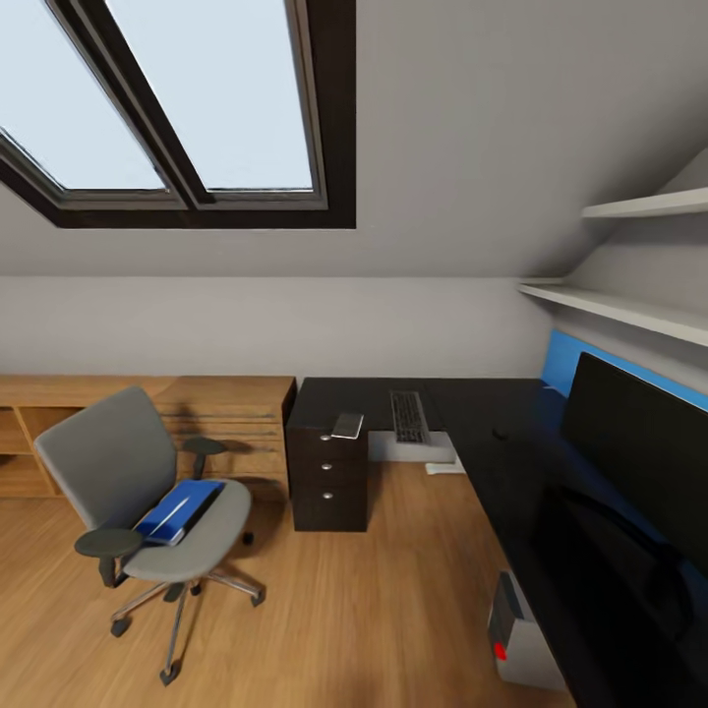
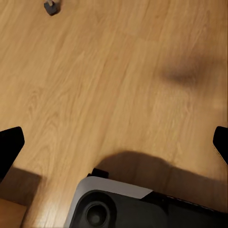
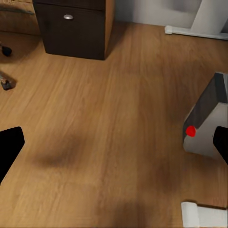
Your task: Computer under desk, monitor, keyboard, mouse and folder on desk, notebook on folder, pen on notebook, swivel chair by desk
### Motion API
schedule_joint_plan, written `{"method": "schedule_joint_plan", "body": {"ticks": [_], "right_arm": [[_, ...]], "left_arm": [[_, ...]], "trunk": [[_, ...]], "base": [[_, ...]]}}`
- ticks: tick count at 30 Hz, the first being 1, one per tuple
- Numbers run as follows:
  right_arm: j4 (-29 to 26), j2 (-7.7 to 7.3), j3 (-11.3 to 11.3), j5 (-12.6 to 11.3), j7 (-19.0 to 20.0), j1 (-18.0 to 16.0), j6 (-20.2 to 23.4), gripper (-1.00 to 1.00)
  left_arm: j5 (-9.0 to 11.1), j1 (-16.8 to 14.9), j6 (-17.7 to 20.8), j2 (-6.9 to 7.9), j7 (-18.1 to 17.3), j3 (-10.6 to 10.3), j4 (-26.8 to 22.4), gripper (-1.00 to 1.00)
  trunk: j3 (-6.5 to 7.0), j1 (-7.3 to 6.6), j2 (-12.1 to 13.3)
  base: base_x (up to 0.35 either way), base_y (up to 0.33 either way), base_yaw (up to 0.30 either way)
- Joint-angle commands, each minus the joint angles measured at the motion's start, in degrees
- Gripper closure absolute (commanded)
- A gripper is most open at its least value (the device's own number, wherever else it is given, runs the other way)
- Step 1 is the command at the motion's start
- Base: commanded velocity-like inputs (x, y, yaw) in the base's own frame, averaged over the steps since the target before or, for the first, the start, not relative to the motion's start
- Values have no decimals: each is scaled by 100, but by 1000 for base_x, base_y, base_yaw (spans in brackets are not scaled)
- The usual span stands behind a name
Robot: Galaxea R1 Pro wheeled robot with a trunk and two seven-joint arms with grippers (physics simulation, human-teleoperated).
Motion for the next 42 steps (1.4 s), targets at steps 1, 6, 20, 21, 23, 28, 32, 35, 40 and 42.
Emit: {"method": "schedule_joint_plan", "body": {"ticks": [1,6,20,21,23,28,32,35,40,42], "right_arm": [[11,12,6,55,-59,-4,-12,-100],[11,30,6,55,-50,-4,-12,-100],[13,36,6,46,-67,-4,-3,-100],[12,36,6,46,-67,-4,-3,-100],[11,36,6,46,-67,-4,-3,-100],[12,36,6,46,-70,-4,-3,-100],[11,36,6,46,-68,-4,-3,-100],[12,36,2,44,-69,-4,-3,-100],[11,30,-2,39,-74,-4,-3,-100],[10,29,-2,38,-75,-4,-3,-100]], "left_arm": [[46,5,-5,-1,7,-14,-10,-100],[46,5,-1,3,-19,-21,-10,-100],[46,5,7,8,-116,-14,-2,-100],[46,5,9,8,-116,-14,-2,-100],[46,5,10,8,-116,-14,-1,-100],[46,5,12,8,-116,-14,-1,-100],[46,5,11,1,-116,-17,-1,-100],[46,5,7,0,-120,-24,-1,-100],[45,5,4,-1,-199,-30,-1,-100],[46,5,4,-1,-265,-28,3,-100]], "trunk": [[0,5,-2],[0,5,-2],[0,5,-2],[0,5,-2],[0,5,-2],[0,5,-2],[0,5,-2],[0,5,-2],[0,5,-2],[0,5,-2]], "base": [[332,0,0],[333,40,-66],[333,140,-7],[312,198,0],[304,210,0],[294,224,0],[281,208,0],[248,103,0],[289,32,0],[322,9,0]]}}
